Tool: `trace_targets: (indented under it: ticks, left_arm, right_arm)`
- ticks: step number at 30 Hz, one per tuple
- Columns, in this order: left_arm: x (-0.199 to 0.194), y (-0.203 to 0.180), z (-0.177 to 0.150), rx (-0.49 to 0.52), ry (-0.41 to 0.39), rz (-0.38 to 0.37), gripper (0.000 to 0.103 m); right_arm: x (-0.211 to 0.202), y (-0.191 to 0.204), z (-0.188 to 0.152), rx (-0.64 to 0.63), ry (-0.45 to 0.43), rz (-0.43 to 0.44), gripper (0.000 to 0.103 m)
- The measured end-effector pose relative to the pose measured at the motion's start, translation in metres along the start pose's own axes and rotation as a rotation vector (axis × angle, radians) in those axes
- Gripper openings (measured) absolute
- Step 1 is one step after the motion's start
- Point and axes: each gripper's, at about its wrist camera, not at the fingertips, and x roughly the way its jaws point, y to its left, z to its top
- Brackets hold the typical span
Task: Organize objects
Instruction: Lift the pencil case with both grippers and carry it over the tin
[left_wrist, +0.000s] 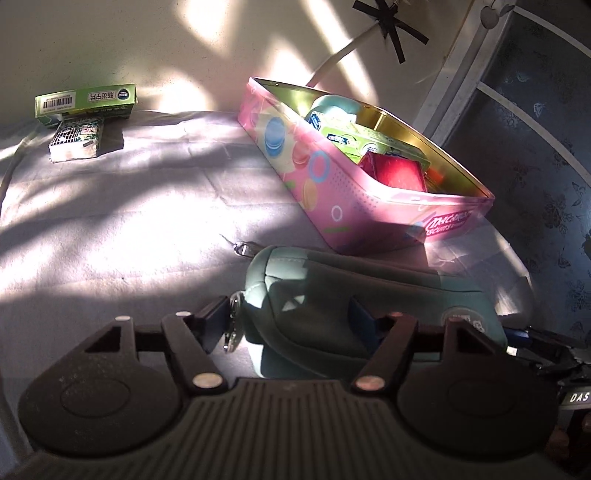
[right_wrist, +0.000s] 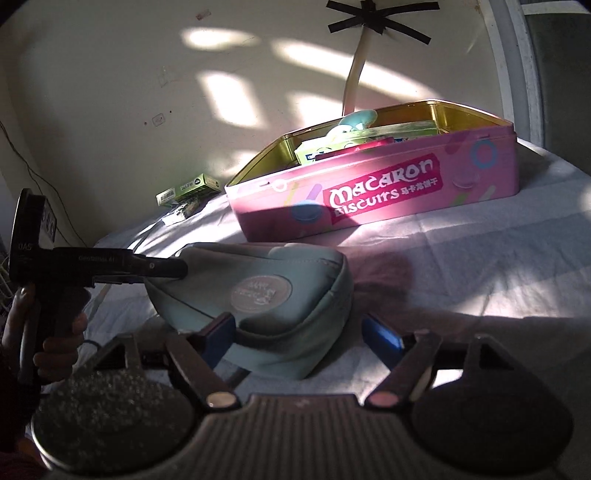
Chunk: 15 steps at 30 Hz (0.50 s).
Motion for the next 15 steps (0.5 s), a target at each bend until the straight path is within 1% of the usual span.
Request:
trace_targets:
  ticks: [2,3,4,5,7,8,9,11,13,15]
  left_arm:
    - [-0.009,-0.009,-0.002,0.015,-0.009,0.030,0.066]
    - [-0.017,-0.012,-0.002,0.021,-0.024,0.035,0.066]
    - [-0.027,-0.015,-0.001,0.022,-0.048,0.026,0.066]
    - [-0.037,-0.017,0.002,0.019,-0.073,0.009,0.065]
    - [-0.051,-0.025,0.016,0.012,-0.131,-0.027,0.065]
    - [-0.055,-0.030,0.026,0.016,-0.159,-0.034,0.065]
    - [-0.056,-0.038,0.036,0.028,-0.191,-0.039,0.065]
    - [-0.049,-0.055,0.057,0.070,-0.237,-0.034,0.065]
    - [-0.034,-0.071,0.076,0.102,-0.269,-0.022,0.066]
    - [-0.011,-0.083,0.092,0.111,-0.277,-0.010,0.066]
  right_arm:
    - [0.002,0.007,0.003,-0.026,-0.009,-0.015,0.074]
    - [-0.001,0.007,0.006,-0.039,-0.022,-0.011,0.069]
    - [-0.007,0.005,0.011,-0.047,-0.040,-0.004,0.065]
    - [-0.014,0.000,0.017,-0.046,-0.062,0.012,0.058]
    - [-0.028,-0.010,0.035,-0.023,-0.118,0.054,0.056]
    - [-0.034,-0.013,0.046,-0.019,-0.147,0.064,0.053]
    - [-0.039,-0.016,0.057,-0.028,-0.176,0.063,0.053]
    - [-0.046,-0.017,0.080,-0.074,-0.240,0.021,0.052]
    - [-0.047,-0.020,0.106,-0.137,-0.315,-0.048,0.052]
    - [-0.040,-0.031,0.126,-0.146,-0.341,-0.091,0.052]
